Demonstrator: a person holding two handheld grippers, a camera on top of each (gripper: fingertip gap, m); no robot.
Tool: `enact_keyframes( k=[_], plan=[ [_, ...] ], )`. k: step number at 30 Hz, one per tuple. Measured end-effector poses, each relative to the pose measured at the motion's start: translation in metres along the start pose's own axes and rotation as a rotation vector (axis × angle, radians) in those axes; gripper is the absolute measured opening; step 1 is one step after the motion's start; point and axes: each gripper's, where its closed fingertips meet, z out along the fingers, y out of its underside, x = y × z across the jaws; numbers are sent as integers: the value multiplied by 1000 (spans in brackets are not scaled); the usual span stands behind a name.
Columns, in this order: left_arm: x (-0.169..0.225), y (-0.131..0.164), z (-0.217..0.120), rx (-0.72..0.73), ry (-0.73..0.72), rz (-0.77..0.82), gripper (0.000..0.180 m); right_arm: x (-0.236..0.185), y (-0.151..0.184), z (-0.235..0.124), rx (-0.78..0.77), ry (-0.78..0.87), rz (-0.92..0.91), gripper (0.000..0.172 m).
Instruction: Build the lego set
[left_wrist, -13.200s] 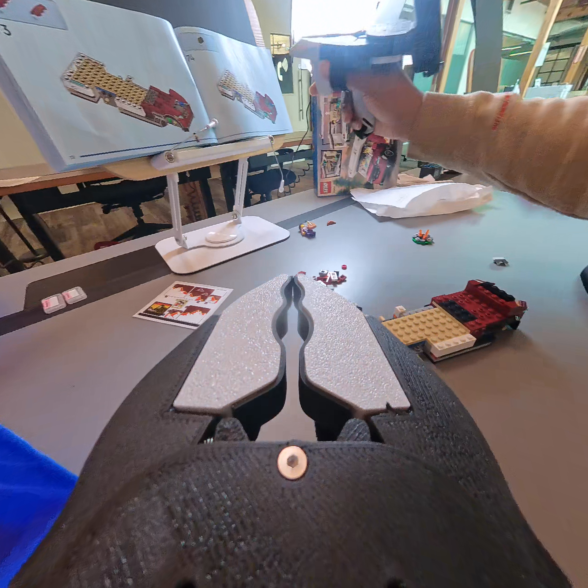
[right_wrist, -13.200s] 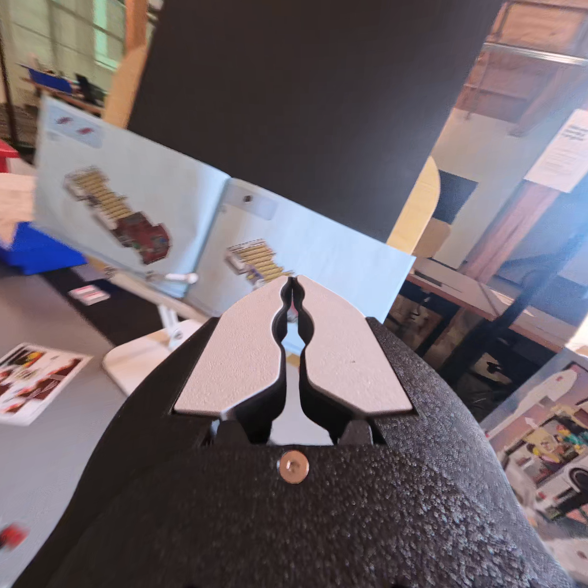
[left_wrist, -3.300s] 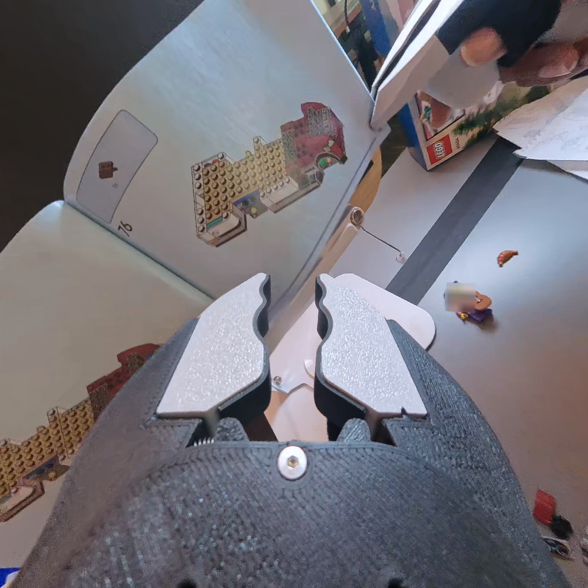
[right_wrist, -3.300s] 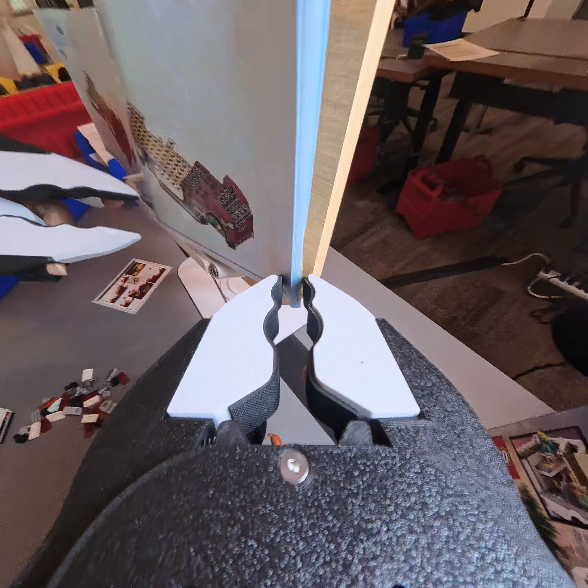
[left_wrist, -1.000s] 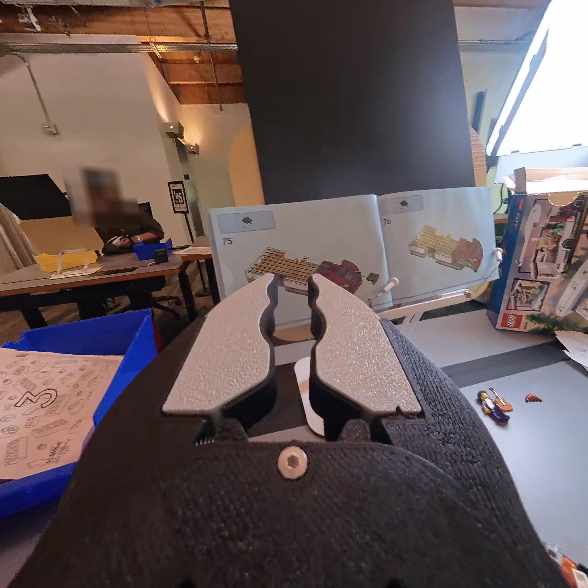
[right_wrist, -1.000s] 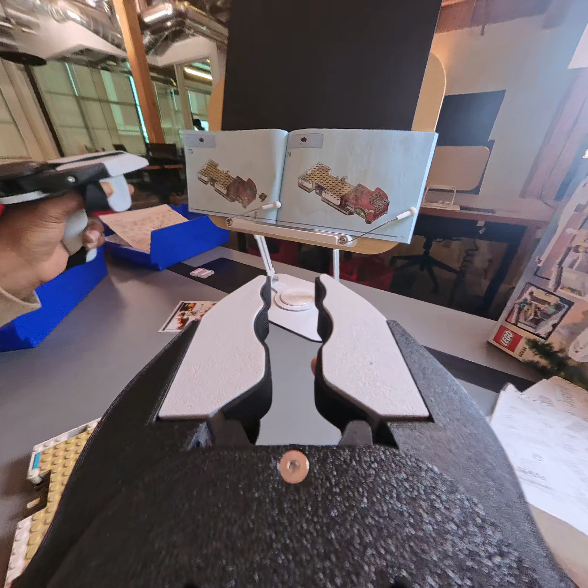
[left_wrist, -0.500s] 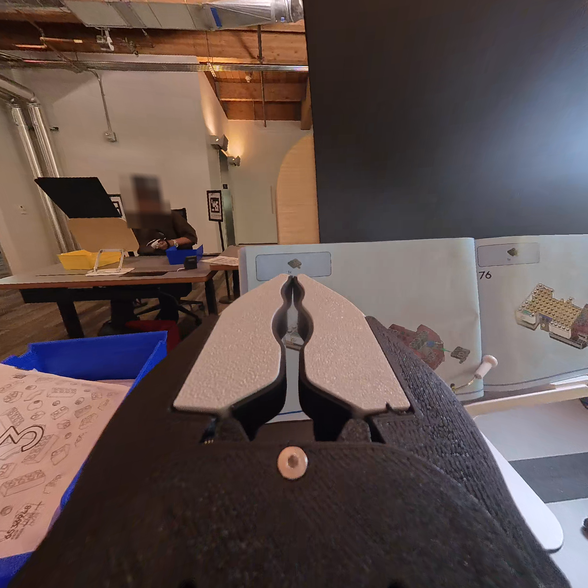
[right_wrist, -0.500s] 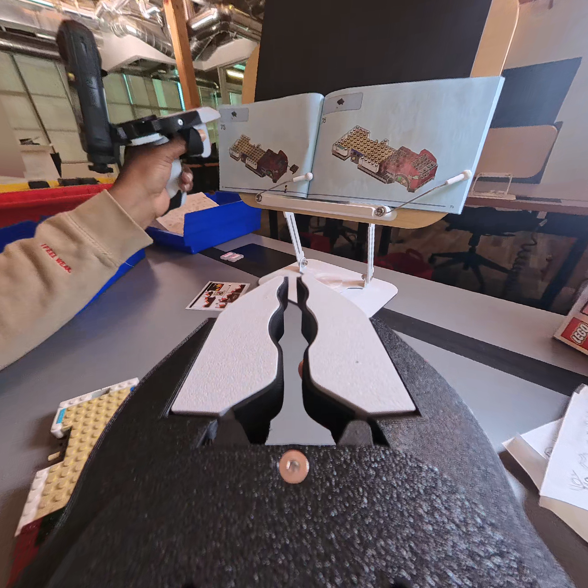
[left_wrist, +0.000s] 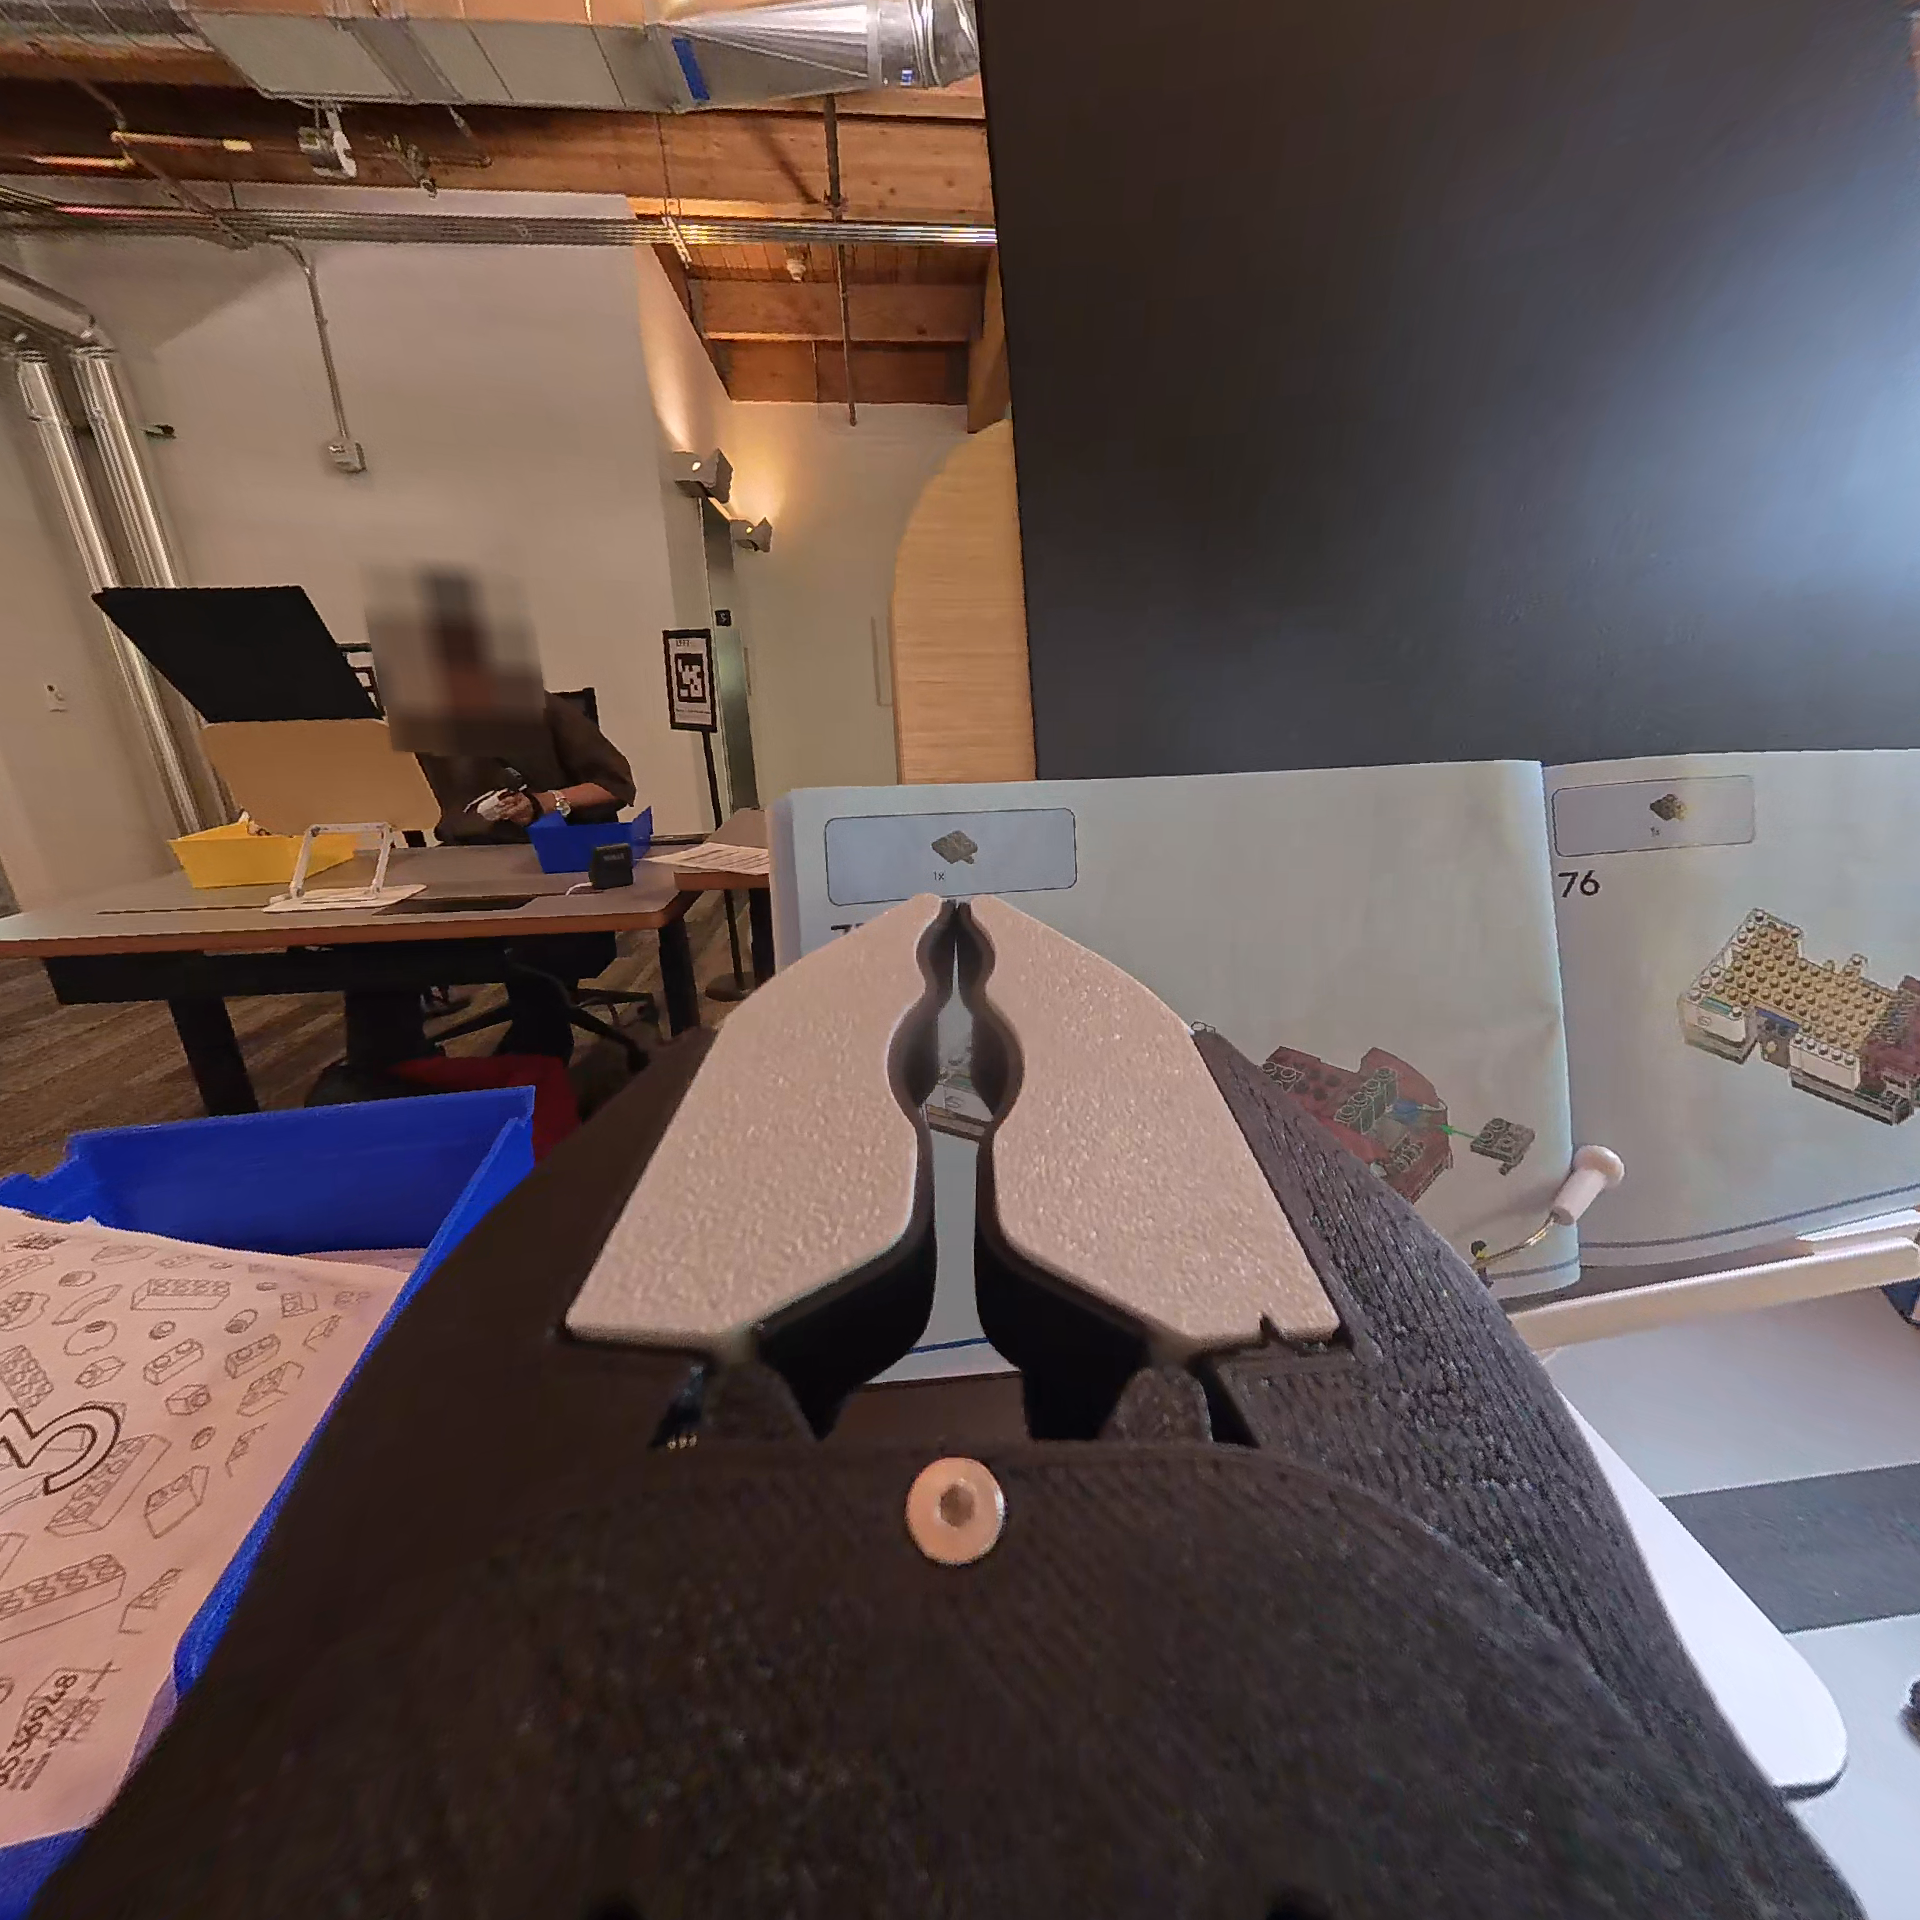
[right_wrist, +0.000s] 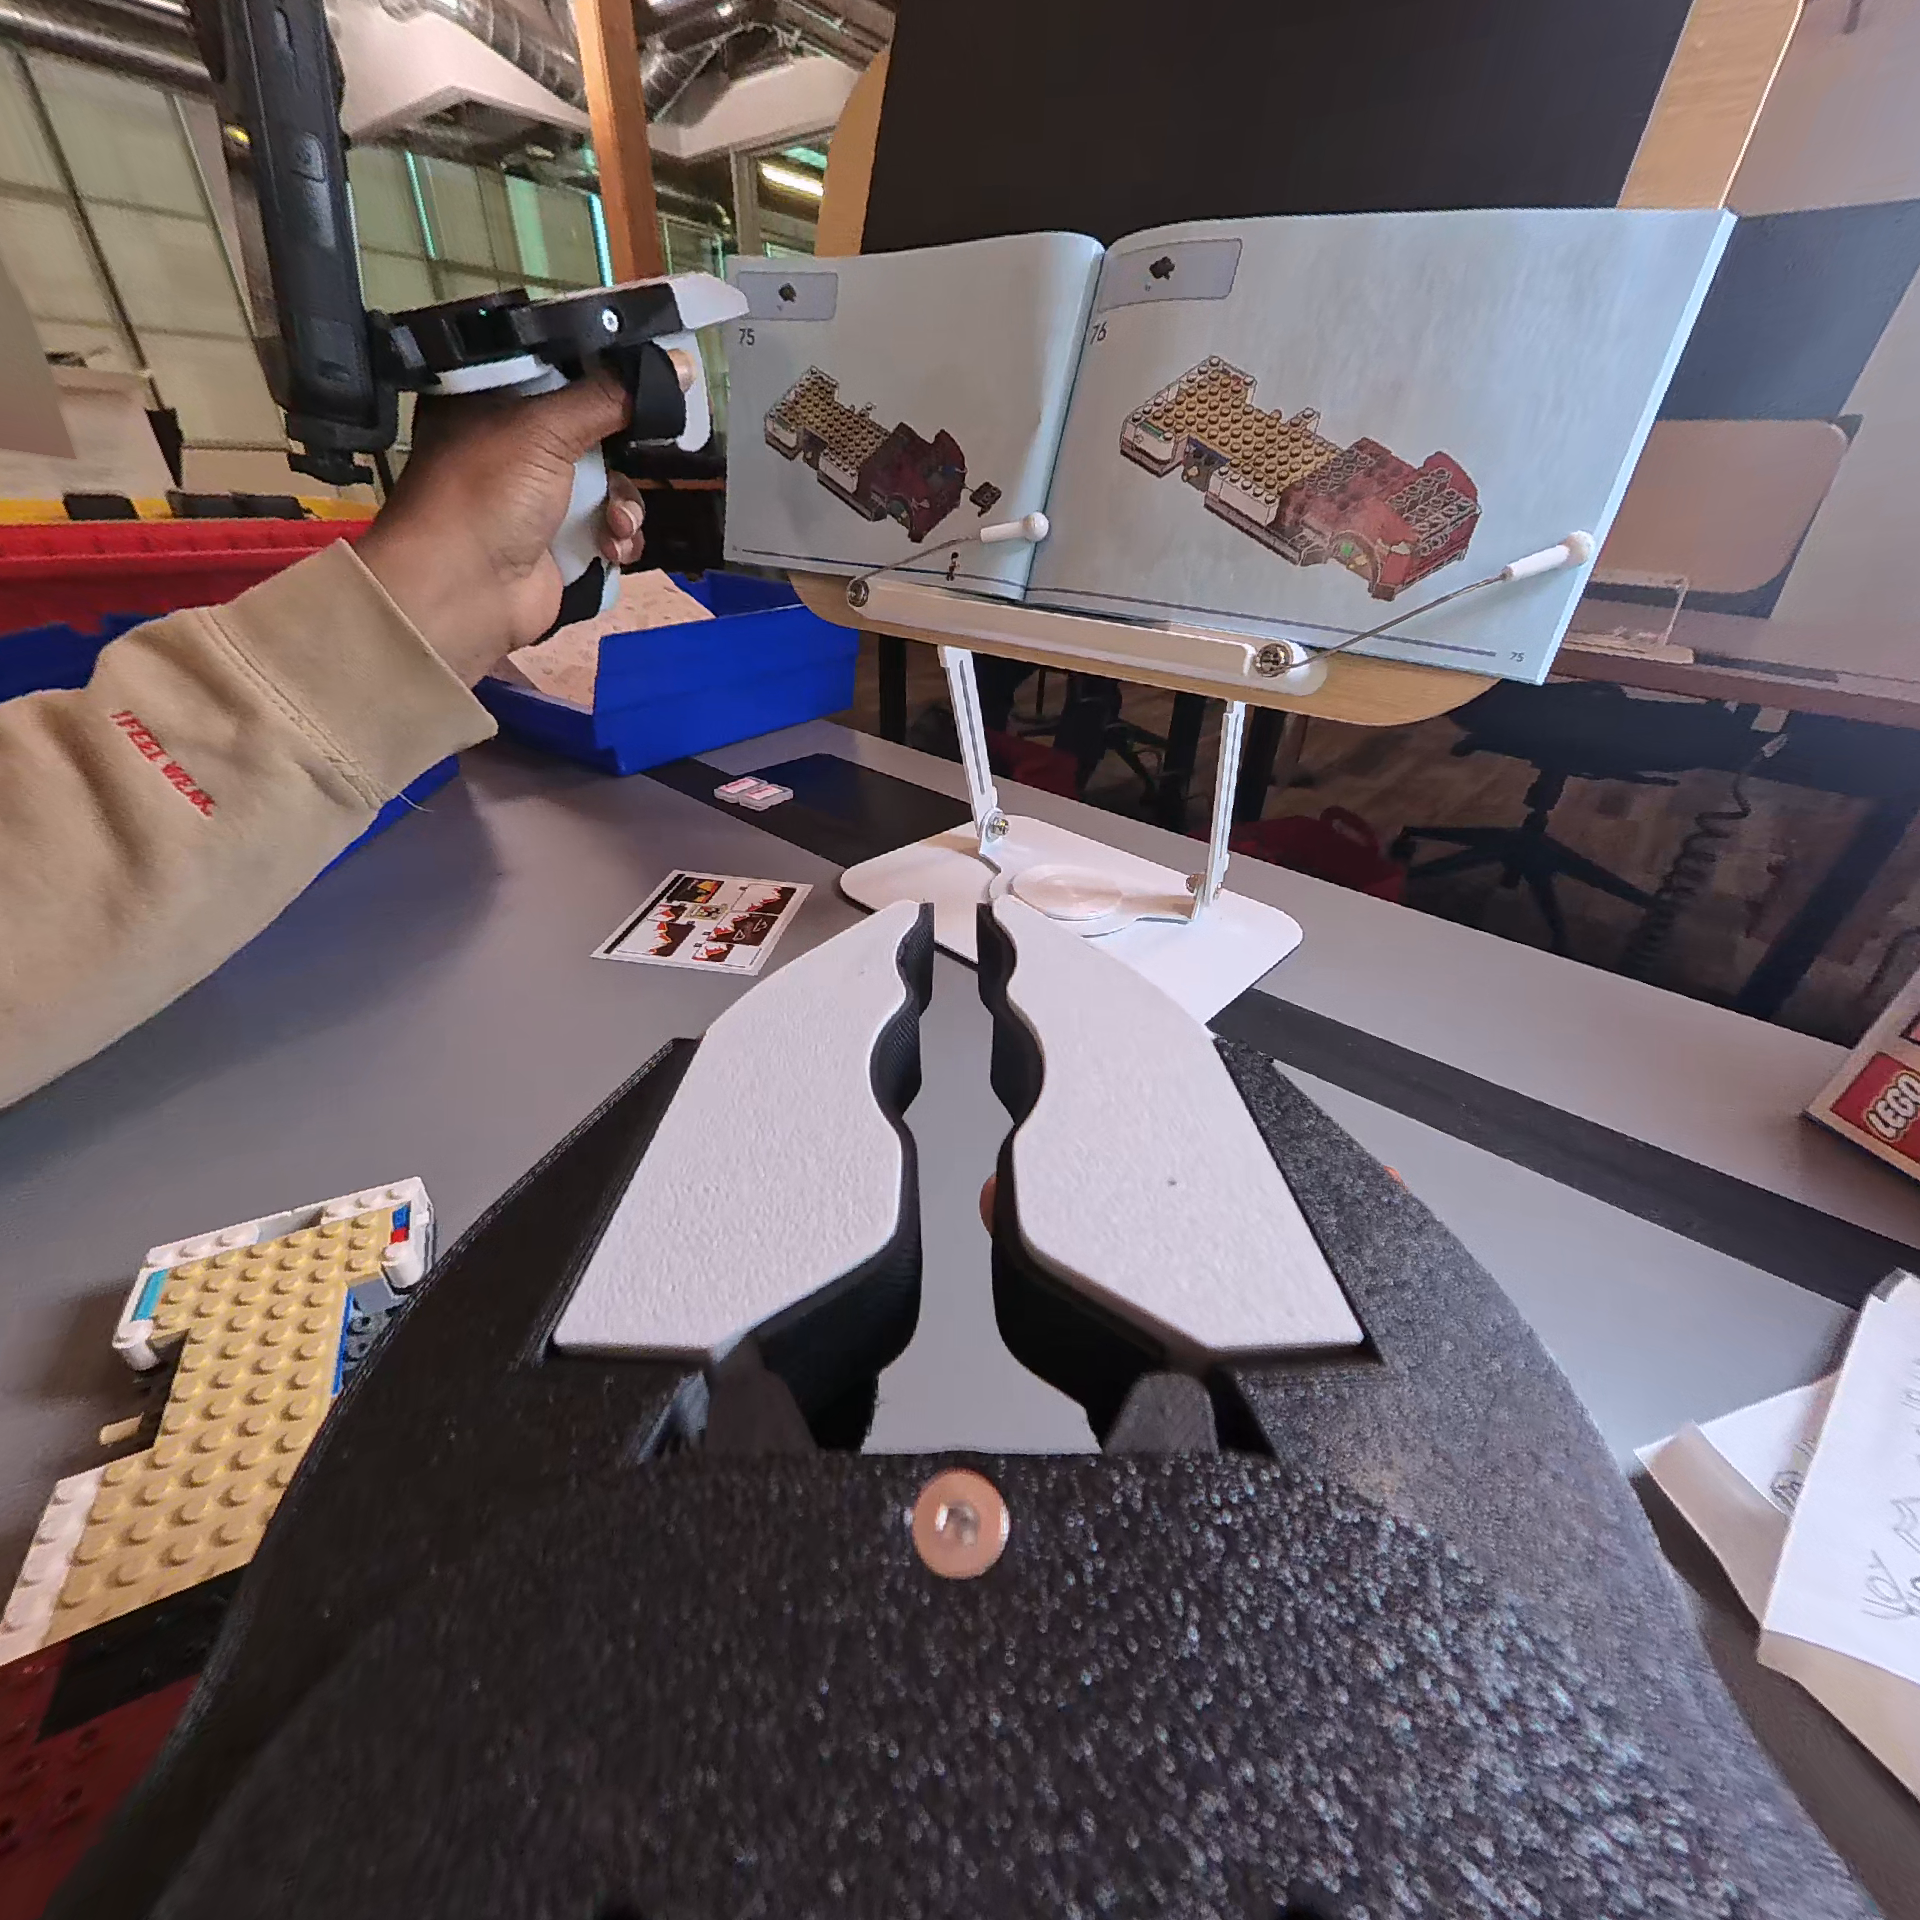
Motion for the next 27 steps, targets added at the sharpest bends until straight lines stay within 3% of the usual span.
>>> enact_keyframes(
  k=[18,27],
  plan=[
    [0,9,0,-23,-3,3,0,8,20,4,-64,-10,46,9],
    [26,1,-7,-15,24,45,0,21,17,-1,-32,45,24,9]
  ],
)
